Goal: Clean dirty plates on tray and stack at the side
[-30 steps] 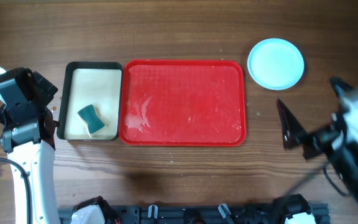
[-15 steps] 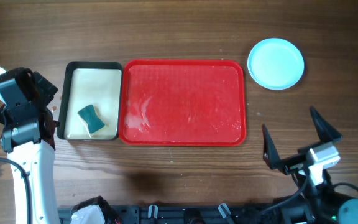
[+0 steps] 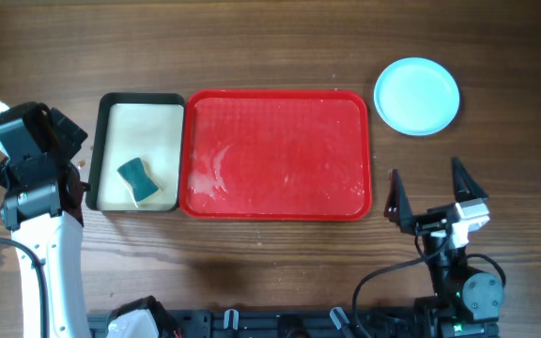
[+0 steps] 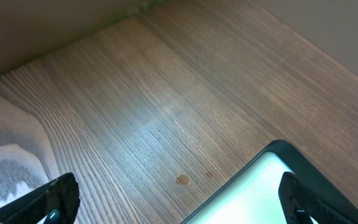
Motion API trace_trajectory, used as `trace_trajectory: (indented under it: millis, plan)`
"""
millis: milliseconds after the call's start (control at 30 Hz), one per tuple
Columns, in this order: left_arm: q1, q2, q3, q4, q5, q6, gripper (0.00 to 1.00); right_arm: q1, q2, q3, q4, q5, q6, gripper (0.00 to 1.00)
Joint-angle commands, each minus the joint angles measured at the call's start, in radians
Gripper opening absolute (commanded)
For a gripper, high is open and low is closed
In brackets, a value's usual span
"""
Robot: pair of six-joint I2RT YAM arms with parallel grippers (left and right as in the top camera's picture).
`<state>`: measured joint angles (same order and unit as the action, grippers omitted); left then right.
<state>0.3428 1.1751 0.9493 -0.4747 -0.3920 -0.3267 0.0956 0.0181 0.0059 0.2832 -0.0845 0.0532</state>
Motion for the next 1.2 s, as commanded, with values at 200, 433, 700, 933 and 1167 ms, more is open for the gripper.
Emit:
trace_trajectory:
  millis: [200, 433, 700, 933, 1167]
  plan:
    - [0.005, -0.003, 0.012, 0.003, -0.002, -0.006, 1.00, -0.095, -0.015, -0.001, -0.281, 0.013, 0.055, 1.00]
    - [0.005, -0.003, 0.012, 0.003, -0.002, -0.006, 1.00, -0.095, -0.015, -0.001, -0.281, 0.011, 0.080, 1.00]
    - [0.005, -0.003, 0.012, 0.002, -0.002, -0.006, 1.00, -0.095, -0.014, -0.001, -0.281, 0.010, 0.080, 1.00]
    - [0.005, -0.003, 0.012, 0.002, -0.002, -0.006, 1.00, -0.095, -0.014, -0.001, -0.281, 0.010, 0.080, 0.99]
    - [0.005, -0.003, 0.012, 0.003, -0.002, -0.006, 1.00, -0.095, -0.013, -0.001, -0.281, 0.010, 0.080, 1.00]
